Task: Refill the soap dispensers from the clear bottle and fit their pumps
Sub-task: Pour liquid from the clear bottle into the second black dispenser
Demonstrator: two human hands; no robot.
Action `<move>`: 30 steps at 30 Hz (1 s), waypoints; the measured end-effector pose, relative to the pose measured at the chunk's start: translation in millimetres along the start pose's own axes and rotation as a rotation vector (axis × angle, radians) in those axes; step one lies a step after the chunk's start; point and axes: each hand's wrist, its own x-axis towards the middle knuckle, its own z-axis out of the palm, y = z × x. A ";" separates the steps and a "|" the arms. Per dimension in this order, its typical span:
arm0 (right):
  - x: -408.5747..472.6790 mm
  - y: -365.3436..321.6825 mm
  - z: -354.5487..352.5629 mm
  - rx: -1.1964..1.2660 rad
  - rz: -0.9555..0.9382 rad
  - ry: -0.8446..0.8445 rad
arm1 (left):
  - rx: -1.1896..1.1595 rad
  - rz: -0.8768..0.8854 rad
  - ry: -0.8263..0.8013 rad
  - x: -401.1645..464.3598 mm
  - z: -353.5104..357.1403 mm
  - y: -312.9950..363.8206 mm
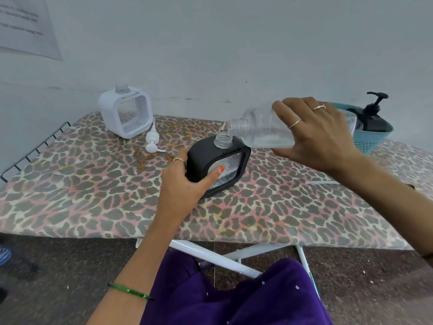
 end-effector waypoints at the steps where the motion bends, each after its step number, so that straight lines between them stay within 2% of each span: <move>1: -0.6 -2.3 1.2 0.021 0.024 0.003 | -0.001 -0.005 -0.002 0.2 -0.1 0.3; 9: -10.7 -27.8 12.9 0.248 0.263 0.085 | -0.009 -0.013 -0.003 -0.3 -0.1 3.4; 15: -23.3 -32.2 27.6 0.570 0.594 0.070 | -0.007 -0.015 0.000 -1.4 0.3 5.7; 20: -32.1 -21.5 39.1 0.783 0.755 0.171 | -0.022 -0.017 0.004 -1.3 0.7 5.9; 27: -41.8 -13.8 49.7 0.914 1.001 0.291 | -0.010 -0.015 0.012 -0.5 0.8 3.1; 30: -50.1 -15.2 49.5 0.953 1.050 0.337 | -0.006 -0.012 0.017 -0.5 1.2 3.2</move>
